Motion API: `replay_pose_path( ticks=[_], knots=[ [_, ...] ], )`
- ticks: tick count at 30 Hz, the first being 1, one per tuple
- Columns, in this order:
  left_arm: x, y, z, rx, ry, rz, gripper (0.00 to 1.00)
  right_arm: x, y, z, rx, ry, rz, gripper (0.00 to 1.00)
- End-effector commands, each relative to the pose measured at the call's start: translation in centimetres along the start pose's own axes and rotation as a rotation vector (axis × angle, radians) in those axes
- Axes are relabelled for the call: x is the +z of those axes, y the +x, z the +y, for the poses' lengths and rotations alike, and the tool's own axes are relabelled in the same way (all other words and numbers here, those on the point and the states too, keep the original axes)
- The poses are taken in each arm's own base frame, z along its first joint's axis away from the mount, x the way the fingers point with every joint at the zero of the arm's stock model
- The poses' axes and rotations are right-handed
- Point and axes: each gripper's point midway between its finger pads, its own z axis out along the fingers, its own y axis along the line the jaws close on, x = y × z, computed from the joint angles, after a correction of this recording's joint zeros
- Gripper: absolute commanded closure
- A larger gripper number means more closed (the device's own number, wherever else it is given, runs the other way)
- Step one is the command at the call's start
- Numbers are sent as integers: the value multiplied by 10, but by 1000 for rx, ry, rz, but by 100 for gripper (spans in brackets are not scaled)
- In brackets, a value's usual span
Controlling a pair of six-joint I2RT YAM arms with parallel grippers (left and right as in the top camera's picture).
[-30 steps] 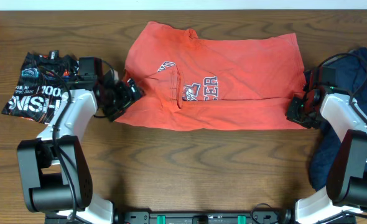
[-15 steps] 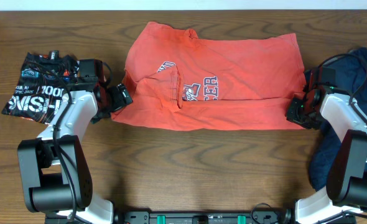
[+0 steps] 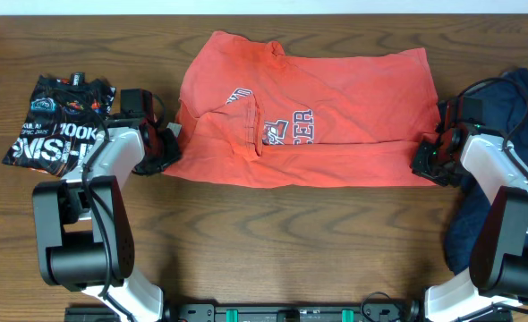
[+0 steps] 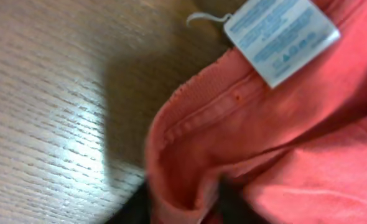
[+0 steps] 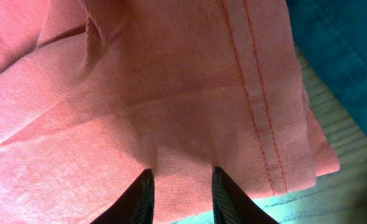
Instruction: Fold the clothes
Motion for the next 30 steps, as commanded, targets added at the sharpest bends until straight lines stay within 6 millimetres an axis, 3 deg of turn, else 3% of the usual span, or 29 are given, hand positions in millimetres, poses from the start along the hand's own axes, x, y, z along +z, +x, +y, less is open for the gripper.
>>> replay_pose_path(
  ticks=[1, 12, 18, 21, 25, 30],
  knots=[
    [3, 9, 11, -9, -29, 36, 94, 1, 4, 1, -15, 5, 13, 71],
    [-13, 15, 105, -252, -161, 110, 94, -2, 25, 6, -35, 6, 88, 71],
    [-23, 29, 134, -349, -186, 167, 94, -9, 25, 16, -46, -24, 73, 71],
    [-26, 39, 134, -367, -175, 212, 94, -13, 22, 18, -48, -37, 57, 68],
    [-34, 38, 125, -374, -135, 231, 61, -13, 19, 20, -48, -43, 46, 66],
    [-63, 14, 119, -363, -112, 134, 50, -24, 10, 24, -66, -59, 8, 63]
  ],
)
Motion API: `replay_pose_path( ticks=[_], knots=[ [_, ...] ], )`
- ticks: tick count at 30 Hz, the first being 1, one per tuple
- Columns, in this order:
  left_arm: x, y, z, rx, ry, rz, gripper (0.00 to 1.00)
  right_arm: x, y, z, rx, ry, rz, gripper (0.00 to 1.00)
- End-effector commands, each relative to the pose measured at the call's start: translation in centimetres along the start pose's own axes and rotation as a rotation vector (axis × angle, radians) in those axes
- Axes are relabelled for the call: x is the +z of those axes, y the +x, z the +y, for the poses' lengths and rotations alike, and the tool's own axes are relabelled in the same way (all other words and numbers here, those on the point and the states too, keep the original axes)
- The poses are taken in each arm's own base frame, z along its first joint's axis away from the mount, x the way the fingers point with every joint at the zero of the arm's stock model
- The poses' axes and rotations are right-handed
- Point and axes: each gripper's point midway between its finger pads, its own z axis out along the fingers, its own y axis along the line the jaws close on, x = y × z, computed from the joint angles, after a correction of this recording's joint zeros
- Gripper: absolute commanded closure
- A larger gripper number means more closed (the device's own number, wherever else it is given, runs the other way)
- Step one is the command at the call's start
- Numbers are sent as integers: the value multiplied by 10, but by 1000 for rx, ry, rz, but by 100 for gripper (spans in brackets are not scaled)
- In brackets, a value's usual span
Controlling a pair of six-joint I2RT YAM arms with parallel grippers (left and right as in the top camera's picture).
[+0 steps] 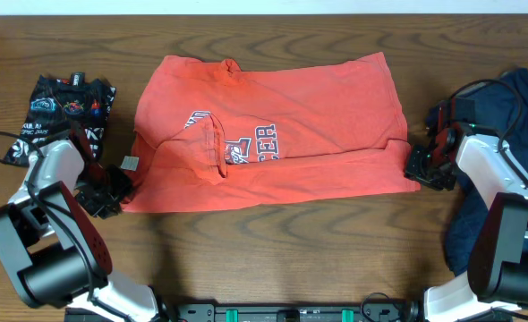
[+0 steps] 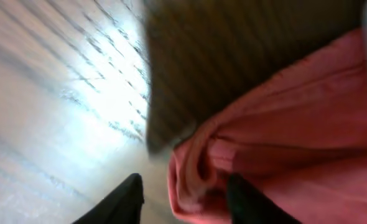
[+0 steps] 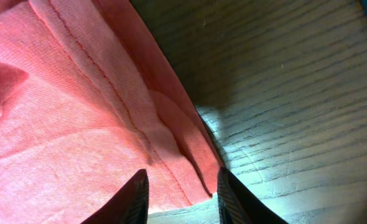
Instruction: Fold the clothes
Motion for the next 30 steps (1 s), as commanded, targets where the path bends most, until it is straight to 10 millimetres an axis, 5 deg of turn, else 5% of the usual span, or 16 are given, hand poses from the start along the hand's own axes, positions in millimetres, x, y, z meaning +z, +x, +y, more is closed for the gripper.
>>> replay_pose_path(
  ticks=[1, 5, 10, 22, 30],
  knots=[
    [-48, -22, -15, 14, 74, -150, 45, -21, -15, 11, -39, -32, -70, 60],
    [-81, -22, -21, 34, 121, -257, 18, -32, -26, 14, -56, -35, -117, 44],
    [-99, -7, -42, 100, 185, -285, 16, -22, -18, 13, -63, -30, -75, 42],
    [-48, 36, -83, 279, 154, -156, 16, -4, 0, 29, -138, -13, -49, 38],
    [-23, 40, -91, 312, 124, -105, 16, -1, -1, 29, -148, 10, -53, 38]
  ],
)
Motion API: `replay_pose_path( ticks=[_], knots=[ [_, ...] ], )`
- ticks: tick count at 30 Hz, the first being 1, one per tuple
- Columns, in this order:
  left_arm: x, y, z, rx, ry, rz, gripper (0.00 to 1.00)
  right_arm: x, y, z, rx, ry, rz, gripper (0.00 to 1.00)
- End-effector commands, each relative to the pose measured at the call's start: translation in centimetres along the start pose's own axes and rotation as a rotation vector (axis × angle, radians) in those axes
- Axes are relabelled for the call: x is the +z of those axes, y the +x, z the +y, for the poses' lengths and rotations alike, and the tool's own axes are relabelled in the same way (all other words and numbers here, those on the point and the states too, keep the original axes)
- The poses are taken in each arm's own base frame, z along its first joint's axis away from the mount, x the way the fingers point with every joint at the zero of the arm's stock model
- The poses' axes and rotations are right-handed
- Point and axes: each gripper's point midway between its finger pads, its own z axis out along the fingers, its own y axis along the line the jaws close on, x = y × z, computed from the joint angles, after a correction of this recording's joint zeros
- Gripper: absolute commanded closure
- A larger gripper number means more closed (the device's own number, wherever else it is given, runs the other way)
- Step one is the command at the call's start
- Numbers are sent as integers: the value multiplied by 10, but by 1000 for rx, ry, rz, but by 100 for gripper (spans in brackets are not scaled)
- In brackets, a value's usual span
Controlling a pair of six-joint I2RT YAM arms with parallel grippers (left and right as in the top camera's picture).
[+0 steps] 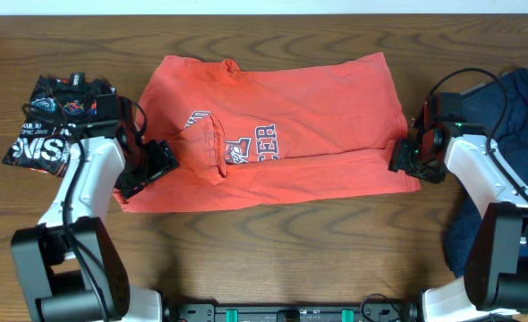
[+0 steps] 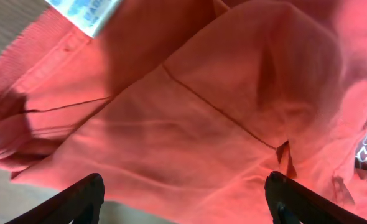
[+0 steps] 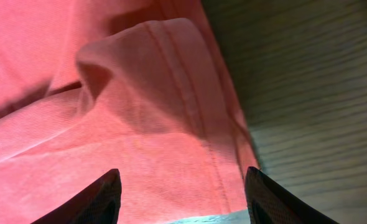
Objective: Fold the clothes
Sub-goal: 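Pull the near hem toward the robot with both grippers to smooth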
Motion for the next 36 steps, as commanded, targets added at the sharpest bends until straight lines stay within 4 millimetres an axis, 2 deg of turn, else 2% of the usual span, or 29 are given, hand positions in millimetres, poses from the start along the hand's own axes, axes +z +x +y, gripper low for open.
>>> replay_pose_path(
  ticks=[1, 7, 13, 17, 24, 31, 36],
  knots=[
    [13, 7, 3, -1, -14, 47, 16, 9, 9, 0, -26, 23, 34, 38],
    [31, 14, 9, -11, -42, 113, 15, 28, 23, -7, -25, 38, 55, 37],
    [40, 22, 14, -19, -66, 167, 15, 40, 46, -14, -22, 52, 102, 38],
    [38, 37, 20, -24, -95, 228, 14, 36, 66, -26, -8, 106, 185, 44],
    [32, 55, 27, -28, -126, 304, 12, 21, 98, -59, 104, 302, 294, 43],
    [31, 59, 29, -31, -134, 321, 12, 10, 111, -71, 117, 380, 347, 43],
    [33, 53, 27, -27, -123, 297, 12, 11, 106, -72, 114, 387, 327, 42]
  ],
)
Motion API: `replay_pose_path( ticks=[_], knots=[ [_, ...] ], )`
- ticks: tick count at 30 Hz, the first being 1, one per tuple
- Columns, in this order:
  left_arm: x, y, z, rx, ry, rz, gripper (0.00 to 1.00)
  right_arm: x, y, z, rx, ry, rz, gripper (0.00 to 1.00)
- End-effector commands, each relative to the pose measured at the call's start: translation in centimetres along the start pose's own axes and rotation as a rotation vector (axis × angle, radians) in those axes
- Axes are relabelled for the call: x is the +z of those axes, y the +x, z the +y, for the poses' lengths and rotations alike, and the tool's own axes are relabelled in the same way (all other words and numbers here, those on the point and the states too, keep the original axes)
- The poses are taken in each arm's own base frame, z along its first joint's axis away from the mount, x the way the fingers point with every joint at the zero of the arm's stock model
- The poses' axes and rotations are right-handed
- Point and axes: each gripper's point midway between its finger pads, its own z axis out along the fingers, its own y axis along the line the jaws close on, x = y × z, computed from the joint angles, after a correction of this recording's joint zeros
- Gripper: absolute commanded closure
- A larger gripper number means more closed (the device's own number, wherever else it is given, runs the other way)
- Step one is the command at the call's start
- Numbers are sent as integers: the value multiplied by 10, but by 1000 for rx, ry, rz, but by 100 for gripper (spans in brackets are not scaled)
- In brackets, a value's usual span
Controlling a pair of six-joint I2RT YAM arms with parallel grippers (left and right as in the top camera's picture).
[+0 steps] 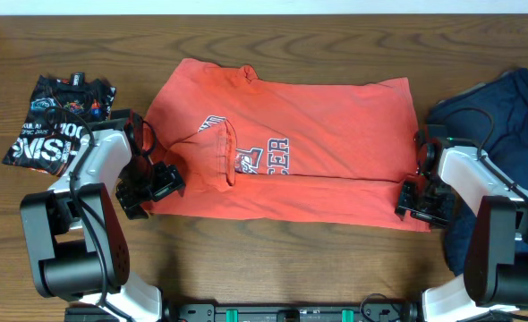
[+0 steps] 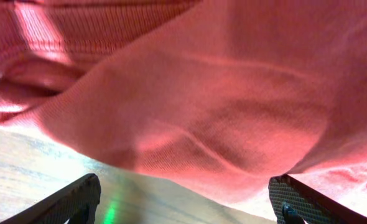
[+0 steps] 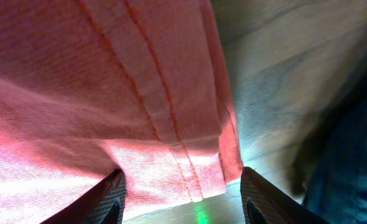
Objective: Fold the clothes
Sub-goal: 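Pull the near hem toward the robot with both grippers to smooth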
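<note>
An orange shirt [image 1: 309,152] with a white-and-red print lies folded flat mid-table. My left gripper [image 1: 153,186] stands open at its front left corner. In the left wrist view the left gripper [image 2: 183,205] has its fingers [image 2: 78,200] wide apart, with orange cloth [image 2: 190,106] above bare wood. My right gripper [image 1: 421,204] is open at the front right corner. In the right wrist view the right gripper [image 3: 190,199] straddles the stitched hem [image 3: 171,137] without closing on it.
A folded black printed shirt [image 1: 60,121] lies at the far left. A navy garment [image 1: 506,116] is heaped at the right edge, right beside the right arm, and shows as dark blue cloth [image 3: 351,155] in the right wrist view. The wooden table [image 1: 273,268] shows in front.
The orange shirt has shifted a little to the right and toward the front. Both grippers, open then over the shirt's side edges, have moved nearer the front and now stand at its front corners.
At first both grippers gripped the shirt's front corners with narrow jaws, the shirt lying right of centre. Then the shirt lay farther left, corners still held. Then both grippers were open wide over its sides. Now the shirt sits mid-table with open grippers at the front corners.
</note>
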Motion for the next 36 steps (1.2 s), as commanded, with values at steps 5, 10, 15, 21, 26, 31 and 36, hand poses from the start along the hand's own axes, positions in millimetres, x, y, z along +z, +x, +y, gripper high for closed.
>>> replay_pose_path(
  ticks=[5, 10, 15, 21, 26, 31, 36],
  knots=[
    [6, -3, -1, 14, 3, -2, 12, 8, -3, -10, 17, 82, -21, 42],
    [8, 8, 4, 1, -16, 40, 15, 7, 2, -12, 13, 90, -2, 42],
    [19, 22, 18, -44, -60, 80, 15, 7, 9, -15, 8, 102, 27, 43],
    [34, 30, 39, -120, -103, 86, 15, 7, 10, -16, 7, 105, 33, 42],
    [15, 18, 35, -134, -61, -19, 16, 7, 10, -16, 7, 105, 33, 41],
    [-15, 1, 25, -129, 15, -186, 16, 7, 10, -15, 7, 103, 31, 41],
    [-23, -17, 20, -181, 51, -275, 16, 7, 8, -15, 8, 101, 26, 41]
  ],
)
